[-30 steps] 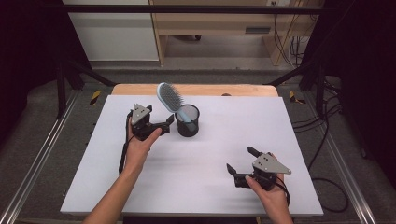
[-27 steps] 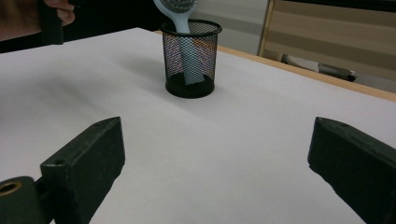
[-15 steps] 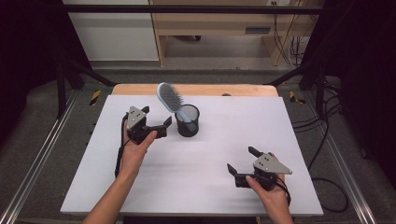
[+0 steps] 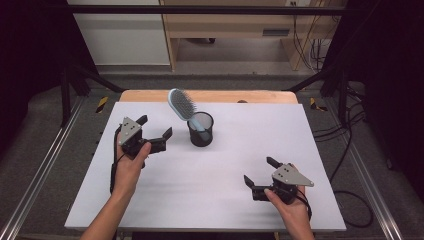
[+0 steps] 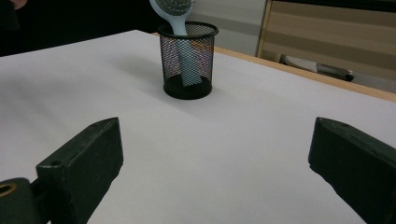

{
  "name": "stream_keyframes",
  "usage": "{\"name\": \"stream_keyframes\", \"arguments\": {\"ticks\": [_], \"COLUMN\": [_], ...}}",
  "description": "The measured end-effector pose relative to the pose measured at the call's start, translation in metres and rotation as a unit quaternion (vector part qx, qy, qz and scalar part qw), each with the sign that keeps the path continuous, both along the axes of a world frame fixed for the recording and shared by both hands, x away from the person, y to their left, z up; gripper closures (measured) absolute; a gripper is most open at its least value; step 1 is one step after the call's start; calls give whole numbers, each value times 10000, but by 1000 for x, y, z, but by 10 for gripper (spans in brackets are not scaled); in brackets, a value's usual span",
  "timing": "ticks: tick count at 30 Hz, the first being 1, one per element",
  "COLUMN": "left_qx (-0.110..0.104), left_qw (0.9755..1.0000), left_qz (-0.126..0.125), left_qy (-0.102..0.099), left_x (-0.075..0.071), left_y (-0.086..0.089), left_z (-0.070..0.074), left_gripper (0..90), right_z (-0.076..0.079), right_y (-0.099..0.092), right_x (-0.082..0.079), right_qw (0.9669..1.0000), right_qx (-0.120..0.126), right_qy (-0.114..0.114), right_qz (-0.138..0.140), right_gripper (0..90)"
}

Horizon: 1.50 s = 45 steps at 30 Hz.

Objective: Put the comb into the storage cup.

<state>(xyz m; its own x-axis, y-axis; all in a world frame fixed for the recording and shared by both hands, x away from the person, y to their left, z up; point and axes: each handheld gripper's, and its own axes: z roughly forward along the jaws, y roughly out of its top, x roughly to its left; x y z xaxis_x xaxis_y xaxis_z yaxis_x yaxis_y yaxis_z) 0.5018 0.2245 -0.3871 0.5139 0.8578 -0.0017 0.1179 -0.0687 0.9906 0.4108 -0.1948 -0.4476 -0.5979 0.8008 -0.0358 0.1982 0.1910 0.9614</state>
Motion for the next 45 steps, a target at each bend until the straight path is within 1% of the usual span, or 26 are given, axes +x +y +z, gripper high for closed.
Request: {"name": "stream_keyframes", "arguments": {"ticks": [10,18,21,24,29,39,45], "left_qx": [19,90,75,58,-57,-171,-191], "left_qw": [10000,9998,9998,9995,9993,9990,9989], "left_qz": [51,51,64,110,189,251,290], "left_qy": [-31,-139,-183,-275,-313,-315,-327], "left_x": [-19,-35,-40,-45,-52,-61,-67], "left_y": [21,39,46,54,67,87,99], "left_z": [6,16,19,20,19,12,9], "left_gripper": [11,9,9,9,7,7,7], "right_z": [0,0,-1,-1,-1,-1,0], "right_y": [-1,-3,-3,-3,-4,-7,-8], "right_x": [0,0,0,0,0,-1,-1], "right_qw": [10000,10000,10000,10000,10000,9999,10000], "right_qx": [2,-13,-22,-46,-61,-41,-35], "right_qy": [-12,6,16,31,5,-49,-49], "right_qz": [7,-23,-30,-31,-47,-89,-77], "right_gripper": [33,33,33,33,33,34,34]}}
